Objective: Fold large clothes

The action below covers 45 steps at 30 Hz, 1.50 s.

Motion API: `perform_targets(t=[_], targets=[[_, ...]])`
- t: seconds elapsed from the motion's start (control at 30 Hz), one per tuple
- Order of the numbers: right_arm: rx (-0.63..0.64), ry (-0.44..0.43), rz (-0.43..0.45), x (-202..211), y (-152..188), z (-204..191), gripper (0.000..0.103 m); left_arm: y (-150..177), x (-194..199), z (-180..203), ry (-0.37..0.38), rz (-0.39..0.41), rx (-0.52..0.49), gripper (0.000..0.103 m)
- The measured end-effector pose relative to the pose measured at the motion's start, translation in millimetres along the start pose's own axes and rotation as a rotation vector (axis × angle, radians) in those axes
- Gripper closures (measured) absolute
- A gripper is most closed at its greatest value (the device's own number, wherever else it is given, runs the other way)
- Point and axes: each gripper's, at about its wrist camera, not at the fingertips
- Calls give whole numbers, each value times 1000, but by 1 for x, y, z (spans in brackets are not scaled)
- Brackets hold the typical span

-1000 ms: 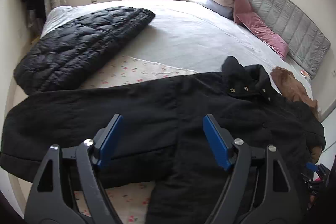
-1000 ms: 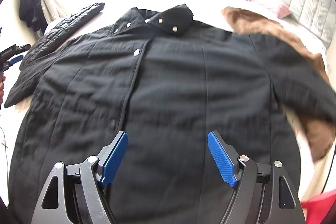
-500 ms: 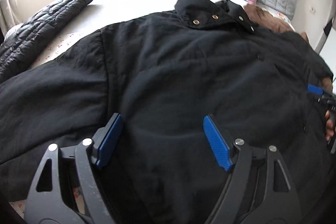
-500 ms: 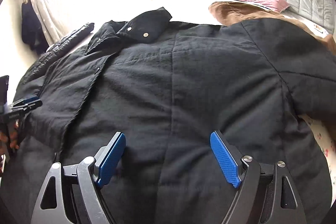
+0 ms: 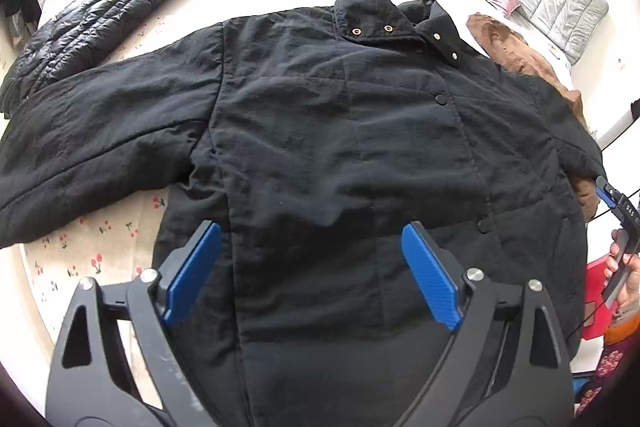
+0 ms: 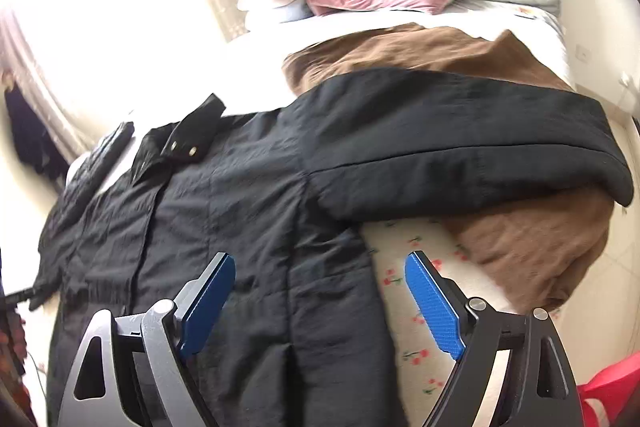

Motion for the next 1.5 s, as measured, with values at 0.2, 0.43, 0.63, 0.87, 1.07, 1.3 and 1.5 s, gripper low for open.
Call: perform_targets(t=[0.2,0.43,0.63,0.87,1.07,1.3,1.5], targets=[[-357,18,103,11,-23,98,15,22,-1,26,51,72,-1,8],[-651,-26,191,-13,-24,172,20,31,-27,22,102,55,85,8],[-783,105,255,-28,-38,196,81,29,-32,8,88,69,124,8],[-457,198,368,5,-107,102,94,26,-26,1,97,103,136,8],[-171,53,385,11,-158,-30,94,23,-18,-1,112,124,139,8],[178,-149,213,-42,-141,-199,87,21,-12,-11,120,144,163,8],[387,-373,-132,-108,-53,-266,58,20,-10,-18,126,134,179,8]])
Point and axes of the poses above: each gripper's, at about its wrist camera, not at the fingertips, and x roughly against the way its jaws point, z to its right, y to its underside, and after that the axes turned 6 degrees about z, right-handed
